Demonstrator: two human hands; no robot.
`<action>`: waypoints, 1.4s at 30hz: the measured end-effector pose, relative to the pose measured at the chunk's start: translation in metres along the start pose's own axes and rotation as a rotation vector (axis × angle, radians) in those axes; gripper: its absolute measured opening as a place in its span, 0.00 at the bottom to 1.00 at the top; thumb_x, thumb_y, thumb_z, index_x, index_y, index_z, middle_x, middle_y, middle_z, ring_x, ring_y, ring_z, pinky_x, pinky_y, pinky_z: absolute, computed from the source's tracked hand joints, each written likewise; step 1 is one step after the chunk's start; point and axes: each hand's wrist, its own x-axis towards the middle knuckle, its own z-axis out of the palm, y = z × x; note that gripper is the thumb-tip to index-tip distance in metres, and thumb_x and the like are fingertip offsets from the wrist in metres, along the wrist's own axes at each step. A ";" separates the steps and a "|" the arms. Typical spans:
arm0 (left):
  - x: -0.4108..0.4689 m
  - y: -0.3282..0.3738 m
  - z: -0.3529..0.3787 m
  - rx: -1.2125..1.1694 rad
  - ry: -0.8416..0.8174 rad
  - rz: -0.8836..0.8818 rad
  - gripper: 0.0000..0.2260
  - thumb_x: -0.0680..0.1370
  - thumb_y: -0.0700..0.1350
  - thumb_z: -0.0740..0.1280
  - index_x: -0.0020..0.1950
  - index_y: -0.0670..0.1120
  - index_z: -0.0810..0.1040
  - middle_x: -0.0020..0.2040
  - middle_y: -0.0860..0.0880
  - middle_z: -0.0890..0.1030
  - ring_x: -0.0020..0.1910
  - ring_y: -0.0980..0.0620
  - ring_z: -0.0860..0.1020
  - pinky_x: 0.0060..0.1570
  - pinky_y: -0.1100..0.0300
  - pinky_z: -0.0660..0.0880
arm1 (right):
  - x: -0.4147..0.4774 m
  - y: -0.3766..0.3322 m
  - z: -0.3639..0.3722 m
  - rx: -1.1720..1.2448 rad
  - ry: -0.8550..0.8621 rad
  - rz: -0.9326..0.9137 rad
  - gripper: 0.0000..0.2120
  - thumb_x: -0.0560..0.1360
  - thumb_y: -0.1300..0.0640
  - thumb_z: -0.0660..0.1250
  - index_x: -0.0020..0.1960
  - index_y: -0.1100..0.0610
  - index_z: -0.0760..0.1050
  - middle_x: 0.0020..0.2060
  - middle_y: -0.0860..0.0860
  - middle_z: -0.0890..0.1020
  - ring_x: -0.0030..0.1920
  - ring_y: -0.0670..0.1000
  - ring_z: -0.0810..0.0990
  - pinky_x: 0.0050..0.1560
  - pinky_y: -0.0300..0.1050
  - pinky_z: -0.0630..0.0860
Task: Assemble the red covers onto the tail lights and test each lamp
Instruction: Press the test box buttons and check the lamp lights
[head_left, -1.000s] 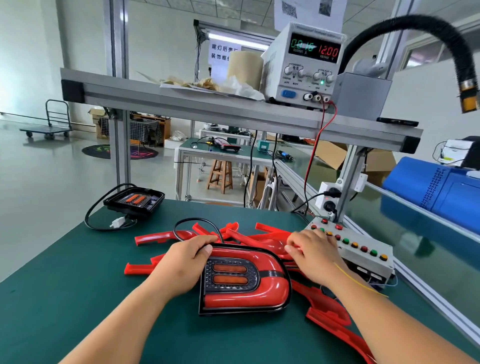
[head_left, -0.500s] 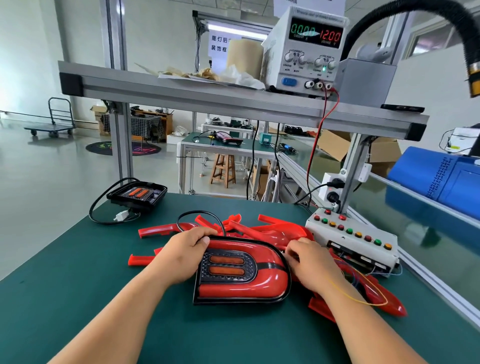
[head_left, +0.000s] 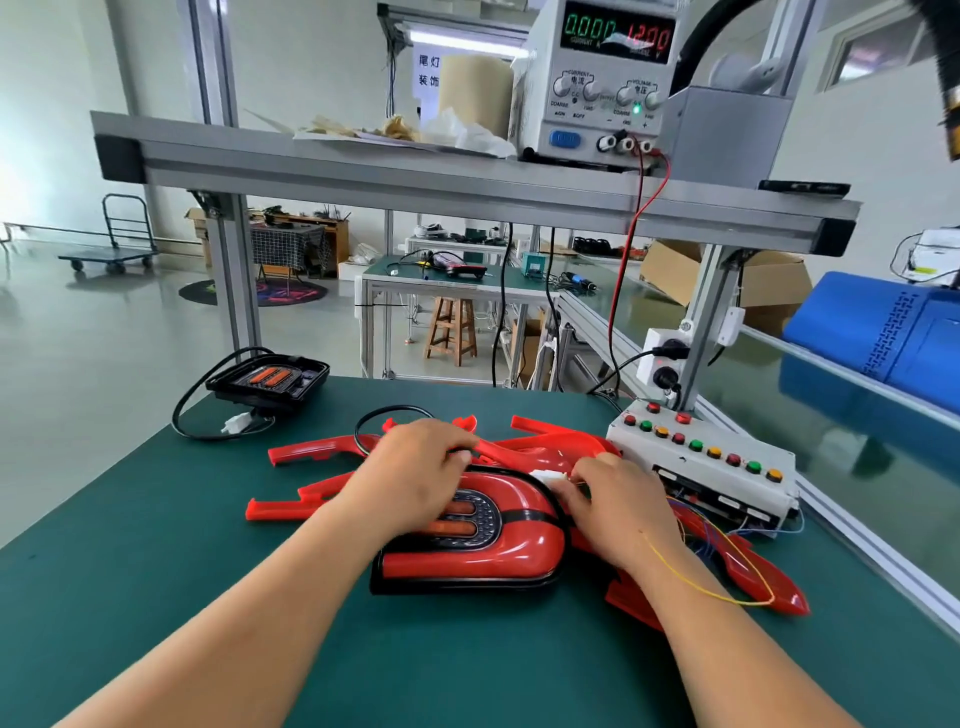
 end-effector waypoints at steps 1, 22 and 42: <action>0.006 0.009 0.004 0.040 -0.052 0.034 0.14 0.82 0.45 0.60 0.65 0.51 0.77 0.64 0.51 0.78 0.62 0.51 0.76 0.64 0.56 0.72 | 0.000 0.000 -0.001 0.010 0.008 -0.001 0.18 0.80 0.39 0.56 0.50 0.50 0.77 0.48 0.48 0.79 0.54 0.53 0.76 0.55 0.49 0.71; 0.062 0.048 0.043 0.270 -0.485 0.229 0.07 0.83 0.43 0.55 0.58 0.45 0.71 0.58 0.43 0.73 0.58 0.44 0.72 0.56 0.52 0.68 | 0.001 -0.003 -0.002 0.227 0.064 0.039 0.17 0.81 0.41 0.55 0.46 0.53 0.72 0.42 0.49 0.78 0.48 0.55 0.77 0.54 0.53 0.71; 0.073 0.034 0.049 0.339 -0.438 0.129 0.14 0.80 0.58 0.56 0.63 0.54 0.70 0.57 0.48 0.76 0.61 0.45 0.73 0.58 0.50 0.66 | 0.001 -0.001 -0.002 0.169 0.045 0.122 0.23 0.81 0.38 0.48 0.54 0.50 0.76 0.49 0.49 0.78 0.57 0.53 0.75 0.57 0.52 0.67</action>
